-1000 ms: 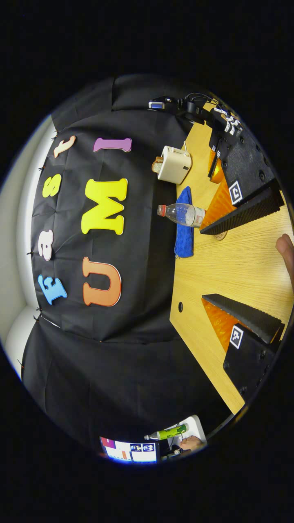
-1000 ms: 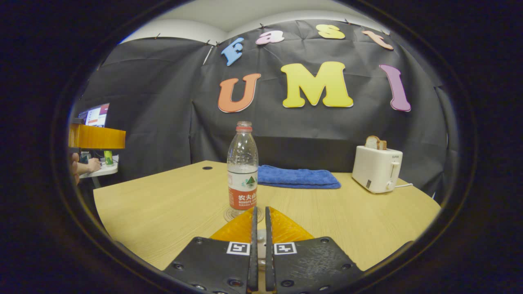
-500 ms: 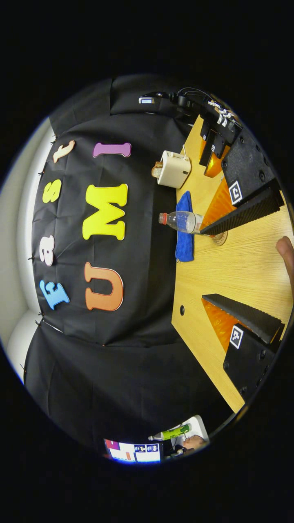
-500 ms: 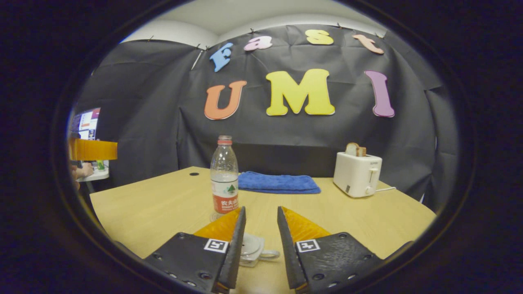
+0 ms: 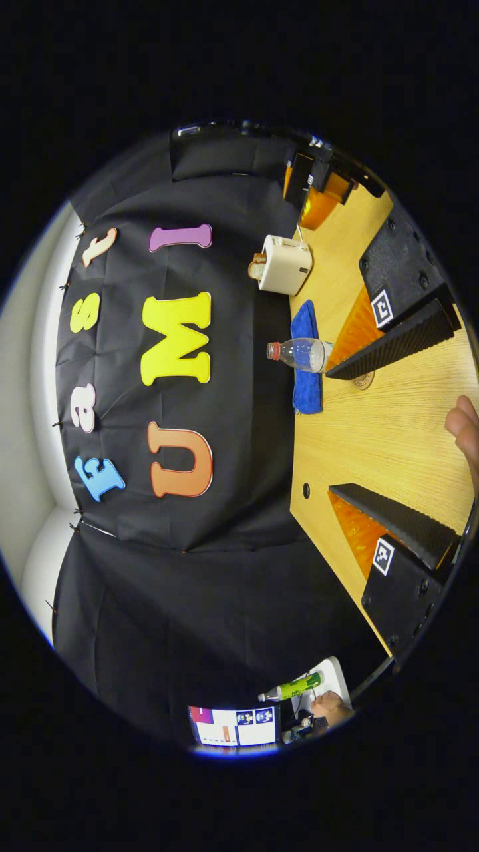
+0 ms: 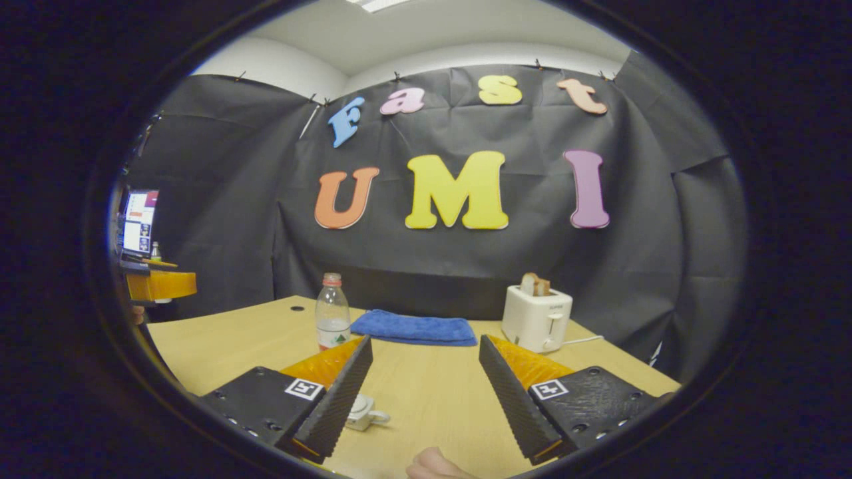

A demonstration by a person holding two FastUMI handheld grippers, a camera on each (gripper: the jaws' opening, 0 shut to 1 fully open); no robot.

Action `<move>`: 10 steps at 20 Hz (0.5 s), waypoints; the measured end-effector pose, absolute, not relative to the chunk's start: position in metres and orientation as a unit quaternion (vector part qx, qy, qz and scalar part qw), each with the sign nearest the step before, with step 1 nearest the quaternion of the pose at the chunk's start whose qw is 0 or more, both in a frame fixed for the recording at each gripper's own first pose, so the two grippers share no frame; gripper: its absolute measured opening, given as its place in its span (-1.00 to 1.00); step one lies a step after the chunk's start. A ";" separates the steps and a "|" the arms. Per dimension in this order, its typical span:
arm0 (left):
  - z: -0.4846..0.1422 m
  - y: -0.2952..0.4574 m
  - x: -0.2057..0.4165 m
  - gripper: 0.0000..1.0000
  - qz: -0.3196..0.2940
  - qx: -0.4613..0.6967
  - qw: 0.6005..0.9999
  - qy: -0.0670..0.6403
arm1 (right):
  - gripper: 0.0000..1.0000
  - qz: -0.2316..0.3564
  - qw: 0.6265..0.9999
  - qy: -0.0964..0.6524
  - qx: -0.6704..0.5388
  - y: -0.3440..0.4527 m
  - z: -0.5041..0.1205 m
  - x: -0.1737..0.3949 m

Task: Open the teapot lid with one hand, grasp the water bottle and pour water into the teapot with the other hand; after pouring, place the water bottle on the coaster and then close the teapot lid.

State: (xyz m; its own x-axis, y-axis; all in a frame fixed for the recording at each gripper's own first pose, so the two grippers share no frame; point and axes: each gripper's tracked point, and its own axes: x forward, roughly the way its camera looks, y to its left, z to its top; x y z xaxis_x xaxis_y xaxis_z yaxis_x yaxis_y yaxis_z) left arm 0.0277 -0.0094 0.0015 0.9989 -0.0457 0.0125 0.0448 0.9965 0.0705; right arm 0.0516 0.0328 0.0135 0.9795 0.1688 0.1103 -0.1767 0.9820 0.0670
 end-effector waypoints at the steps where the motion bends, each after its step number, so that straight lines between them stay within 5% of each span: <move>1: 0.002 -0.011 0.026 0.96 -0.024 0.039 0.999 -0.006 | 0.94 0.080 0.995 -0.054 0.034 0.025 0.017 0.047; 10: 0.022 -0.025 -0.004 0.96 -0.009 0.087 0.995 -0.042 | 0.94 0.024 0.998 -0.045 0.032 -0.047 0.019 0.004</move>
